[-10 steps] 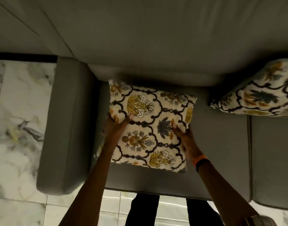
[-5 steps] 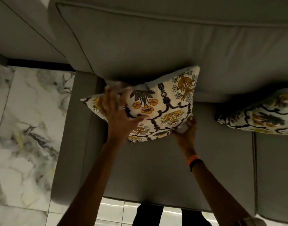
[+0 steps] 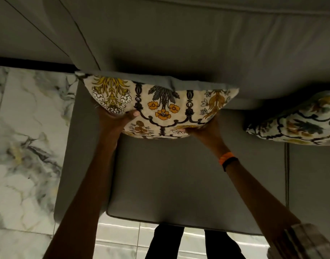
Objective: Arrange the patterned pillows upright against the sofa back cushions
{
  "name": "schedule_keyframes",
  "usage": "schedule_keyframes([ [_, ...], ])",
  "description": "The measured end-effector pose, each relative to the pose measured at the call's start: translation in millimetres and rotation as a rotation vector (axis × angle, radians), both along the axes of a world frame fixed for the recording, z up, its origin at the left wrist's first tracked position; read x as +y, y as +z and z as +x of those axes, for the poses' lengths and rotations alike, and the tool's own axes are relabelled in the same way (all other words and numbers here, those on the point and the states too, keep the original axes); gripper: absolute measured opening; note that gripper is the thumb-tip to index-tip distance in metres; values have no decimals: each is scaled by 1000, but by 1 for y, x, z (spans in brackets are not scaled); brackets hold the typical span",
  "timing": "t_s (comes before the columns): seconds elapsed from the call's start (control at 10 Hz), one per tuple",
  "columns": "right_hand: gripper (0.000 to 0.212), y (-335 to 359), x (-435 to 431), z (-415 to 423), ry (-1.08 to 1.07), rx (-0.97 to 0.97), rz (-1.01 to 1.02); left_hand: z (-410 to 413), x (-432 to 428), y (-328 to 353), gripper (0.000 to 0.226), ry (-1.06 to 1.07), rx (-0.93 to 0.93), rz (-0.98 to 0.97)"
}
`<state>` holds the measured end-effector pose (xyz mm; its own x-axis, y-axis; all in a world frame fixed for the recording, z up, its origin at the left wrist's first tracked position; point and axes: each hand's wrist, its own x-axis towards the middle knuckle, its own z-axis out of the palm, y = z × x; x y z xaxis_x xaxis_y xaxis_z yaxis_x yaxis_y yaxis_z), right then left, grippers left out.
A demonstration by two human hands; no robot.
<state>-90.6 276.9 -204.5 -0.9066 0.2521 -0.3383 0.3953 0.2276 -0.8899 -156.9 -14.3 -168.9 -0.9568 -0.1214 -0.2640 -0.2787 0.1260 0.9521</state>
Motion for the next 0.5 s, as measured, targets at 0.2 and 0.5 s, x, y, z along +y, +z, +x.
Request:
schedule_keyframes([
  [0.2, 121, -1, -11, -11, -32, 7, 31, -4, 0, -6, 99, -25, -125, 39],
  [0.5, 101, -14, -8, 22, 91, -133, 123, 24, 20, -15, 107, 87, -70, -127],
])
